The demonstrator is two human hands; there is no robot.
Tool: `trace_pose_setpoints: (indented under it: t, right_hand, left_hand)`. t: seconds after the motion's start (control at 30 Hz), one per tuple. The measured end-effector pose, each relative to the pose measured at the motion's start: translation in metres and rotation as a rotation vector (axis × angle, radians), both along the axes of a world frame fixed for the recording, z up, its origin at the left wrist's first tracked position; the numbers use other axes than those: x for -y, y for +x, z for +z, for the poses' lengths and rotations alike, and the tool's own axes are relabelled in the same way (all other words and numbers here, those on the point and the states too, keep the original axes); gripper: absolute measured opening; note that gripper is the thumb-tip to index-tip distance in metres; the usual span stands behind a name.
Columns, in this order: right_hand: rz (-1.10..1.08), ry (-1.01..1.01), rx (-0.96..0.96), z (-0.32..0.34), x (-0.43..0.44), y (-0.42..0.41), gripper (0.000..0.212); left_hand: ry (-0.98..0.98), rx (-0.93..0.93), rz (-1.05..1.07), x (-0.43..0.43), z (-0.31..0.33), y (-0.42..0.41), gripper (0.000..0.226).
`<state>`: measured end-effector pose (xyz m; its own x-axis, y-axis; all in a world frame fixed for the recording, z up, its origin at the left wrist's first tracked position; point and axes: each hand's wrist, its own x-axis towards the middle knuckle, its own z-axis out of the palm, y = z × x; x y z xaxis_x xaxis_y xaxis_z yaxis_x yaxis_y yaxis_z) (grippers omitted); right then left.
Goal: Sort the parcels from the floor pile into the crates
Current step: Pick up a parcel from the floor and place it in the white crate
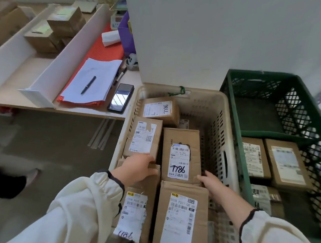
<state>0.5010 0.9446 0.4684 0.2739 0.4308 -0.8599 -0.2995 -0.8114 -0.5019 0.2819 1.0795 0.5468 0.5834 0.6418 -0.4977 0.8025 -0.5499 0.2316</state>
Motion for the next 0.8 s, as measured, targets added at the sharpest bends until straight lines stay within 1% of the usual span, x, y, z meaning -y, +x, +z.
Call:
trace_pose_setpoints:
  t: [0.03,0.07,0.1,0.13,0.17,0.23,0.3,0.4,0.47,0.57,0.67,0.8]
  right_hand:
    - [-0.094,-0.021,-0.014,0.003,0.01,-0.001,0.058]
    - [-0.192,-0.051,-0.038,0.005,0.021,-0.003,0.049]
    - [-0.278,-0.078,-0.094,0.008,0.035,-0.007,0.04]
    - [-0.314,-0.082,-0.179,0.01,0.051,-0.012,0.038]
    - [-0.31,-0.088,-0.263,0.014,0.062,-0.021,0.042]
    - [-0.228,-0.046,-0.406,0.022,0.078,-0.04,0.048]
    - [-0.198,0.002,-0.485,0.027,0.084,-0.058,0.051]
    - [-0.208,0.047,-0.576,0.031,0.08,-0.074,0.058]
    - [-0.214,0.036,-0.592,0.032,0.074,-0.078,0.058]
    - [-0.206,-0.019,-0.542,0.033,0.072,-0.082,0.058]
    - [-0.23,-0.052,-0.513,0.03,0.074,-0.083,0.059]
    - [-0.248,-0.077,-0.536,0.03,0.075,-0.084,0.064]
  left_hand:
    - [0.003,0.044,0.025,0.006,0.004,0.002,0.047]
    - [0.009,0.085,0.031,0.013,0.008,0.005,0.049]
    - [0.007,0.113,0.013,0.022,0.011,0.007,0.052]
    - [-0.01,0.121,-0.019,0.031,0.012,0.009,0.055]
    - [-0.039,0.11,-0.055,0.041,0.013,0.01,0.059]
    - [-0.092,0.054,-0.11,0.059,0.01,0.008,0.066]
    - [-0.106,0.013,-0.115,0.07,0.004,0.004,0.073]
    - [-0.057,0.04,-0.077,0.074,-0.003,-0.005,0.074]
    - [-0.049,0.097,-0.023,0.076,-0.006,-0.011,0.072]
    - [-0.032,0.154,0.027,0.082,-0.011,-0.018,0.072]
    - [-0.019,0.158,0.047,0.087,-0.015,-0.018,0.072]
    - [-0.016,0.153,0.05,0.086,-0.017,-0.017,0.072]
